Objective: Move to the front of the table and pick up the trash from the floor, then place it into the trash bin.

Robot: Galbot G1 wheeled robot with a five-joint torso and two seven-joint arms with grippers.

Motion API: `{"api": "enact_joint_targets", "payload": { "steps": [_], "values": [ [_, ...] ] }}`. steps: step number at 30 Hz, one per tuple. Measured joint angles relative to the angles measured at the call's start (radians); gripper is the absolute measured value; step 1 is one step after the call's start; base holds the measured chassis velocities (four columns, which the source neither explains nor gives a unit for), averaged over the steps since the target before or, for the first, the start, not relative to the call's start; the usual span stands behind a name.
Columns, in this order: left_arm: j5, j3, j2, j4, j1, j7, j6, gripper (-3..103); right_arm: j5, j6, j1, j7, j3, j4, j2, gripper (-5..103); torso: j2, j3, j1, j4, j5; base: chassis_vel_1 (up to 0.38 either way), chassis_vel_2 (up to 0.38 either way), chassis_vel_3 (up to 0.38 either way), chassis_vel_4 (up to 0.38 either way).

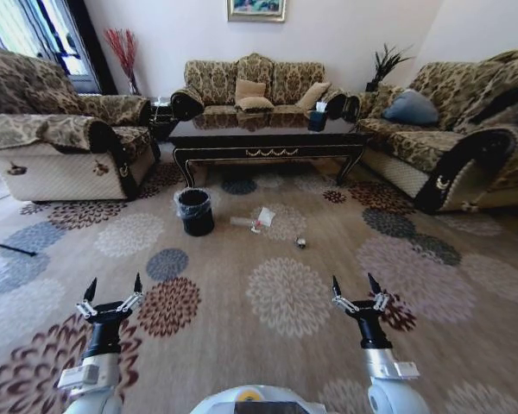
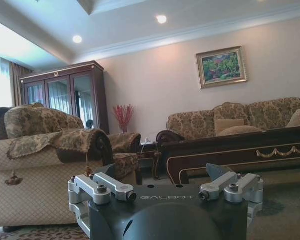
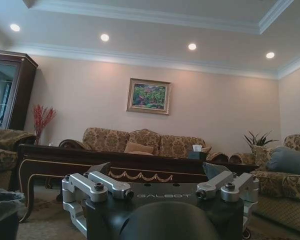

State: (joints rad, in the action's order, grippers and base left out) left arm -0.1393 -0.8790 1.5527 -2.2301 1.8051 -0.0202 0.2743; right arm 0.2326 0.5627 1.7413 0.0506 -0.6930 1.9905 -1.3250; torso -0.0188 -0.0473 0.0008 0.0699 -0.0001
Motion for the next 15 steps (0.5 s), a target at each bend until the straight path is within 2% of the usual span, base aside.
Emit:
{"api": "enact_joint_targets", "payload": {
  "steps": [2, 4, 7, 9, 12, 15],
  "values": [
    [0.0, 0.0, 0.0, 0.0, 0.0, 0.0, 0.0, 100, 0.0, 0.0, 0.0, -0.001, 0.0, -0.001, -0.001, 100, 0.0, 0.0, 0.0, 0.0003, -0.0004, -0.335, 0.341, 0.33, -0.342],
    [0.0, 0.0, 0.0, -0.002, 0.003, 0.0, 0.002, 100, -0.001, 0.0, 0.0, -0.001, 0.0, -0.001, -0.003, 100, -0.001, 0.0, 0.0, 0.0, 0.0008, -0.322, 0.328, 0.307, -0.347],
    [-0.001, -0.001, 0.0, -0.002, 0.005, -0.001, 0.003, 100, -0.003, 0.001, 0.0, -0.001, 0.0, -0.001, -0.005, 100, -0.001, 0.0, 0.0, 0.0002, -0.0009, -0.306, 0.281, 0.278, -0.303],
    [-0.002, -0.002, -0.001, -0.003, 0.006, -0.001, 0.005, 100, -0.003, 0.001, 0.001, -0.001, 0.001, -0.001, -0.007, 100, -0.001, 0.0, 0.0, 0.0, 0.0007, -0.242, 0.281, 0.258, -0.281],
    [-0.004, -0.002, -0.001, -0.003, 0.007, -0.002, 0.007, 100, -0.004, 0.001, 0.002, -0.001, 0.001, -0.001, -0.007, 100, -0.001, 0.0, 0.0, -0.0001, -0.0003, -0.271, 0.278, 0.285, -0.271],
    [-0.004, -0.001, -0.001, -0.003, 0.005, -0.004, 0.008, 100, -0.004, 0.002, 0.003, -0.002, -0.001, 0.0, -0.007, 100, -0.001, -0.001, 0.0, 0.0002, 0.0003, -0.27, 0.255, 0.269, -0.28]
  ]
}}
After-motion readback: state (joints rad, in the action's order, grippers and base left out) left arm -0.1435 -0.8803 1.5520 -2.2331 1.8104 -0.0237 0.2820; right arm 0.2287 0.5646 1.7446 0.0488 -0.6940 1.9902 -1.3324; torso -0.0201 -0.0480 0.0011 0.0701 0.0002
